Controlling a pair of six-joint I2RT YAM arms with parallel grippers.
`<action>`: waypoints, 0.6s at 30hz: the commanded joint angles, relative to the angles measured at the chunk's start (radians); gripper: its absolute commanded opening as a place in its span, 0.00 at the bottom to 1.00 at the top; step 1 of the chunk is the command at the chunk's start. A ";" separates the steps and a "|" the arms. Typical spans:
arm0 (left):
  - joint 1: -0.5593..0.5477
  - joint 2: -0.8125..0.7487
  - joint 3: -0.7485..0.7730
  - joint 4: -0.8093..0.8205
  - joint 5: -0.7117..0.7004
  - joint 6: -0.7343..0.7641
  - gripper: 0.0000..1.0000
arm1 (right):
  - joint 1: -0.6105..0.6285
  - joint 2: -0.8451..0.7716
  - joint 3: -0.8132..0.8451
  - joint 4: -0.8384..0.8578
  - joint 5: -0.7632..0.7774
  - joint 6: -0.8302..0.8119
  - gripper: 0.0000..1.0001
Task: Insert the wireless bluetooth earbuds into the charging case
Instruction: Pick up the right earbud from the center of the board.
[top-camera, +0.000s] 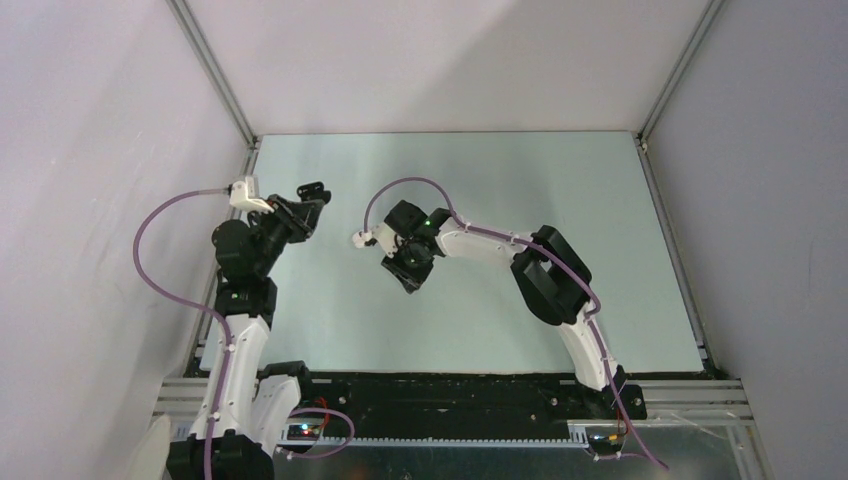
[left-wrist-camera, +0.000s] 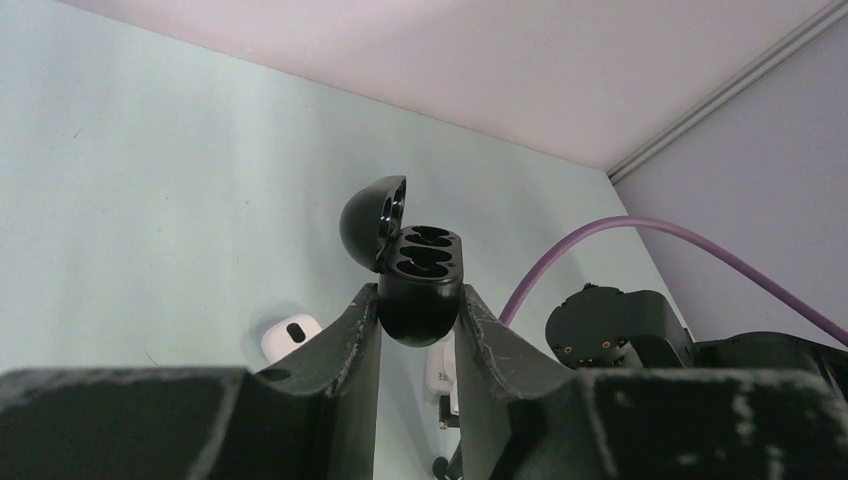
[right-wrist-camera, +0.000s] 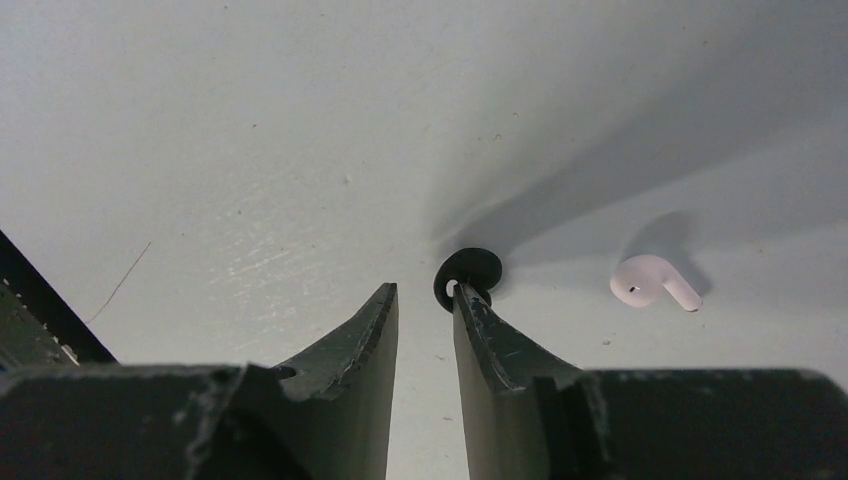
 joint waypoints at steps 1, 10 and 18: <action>0.009 -0.009 0.020 0.055 0.011 -0.022 0.00 | -0.010 0.003 -0.010 0.038 0.131 -0.024 0.31; 0.009 -0.012 0.015 0.062 0.013 -0.030 0.00 | -0.015 -0.006 -0.015 0.055 0.190 -0.047 0.25; 0.009 -0.008 0.016 0.075 0.037 -0.034 0.00 | -0.021 -0.029 -0.020 0.052 0.151 -0.058 0.17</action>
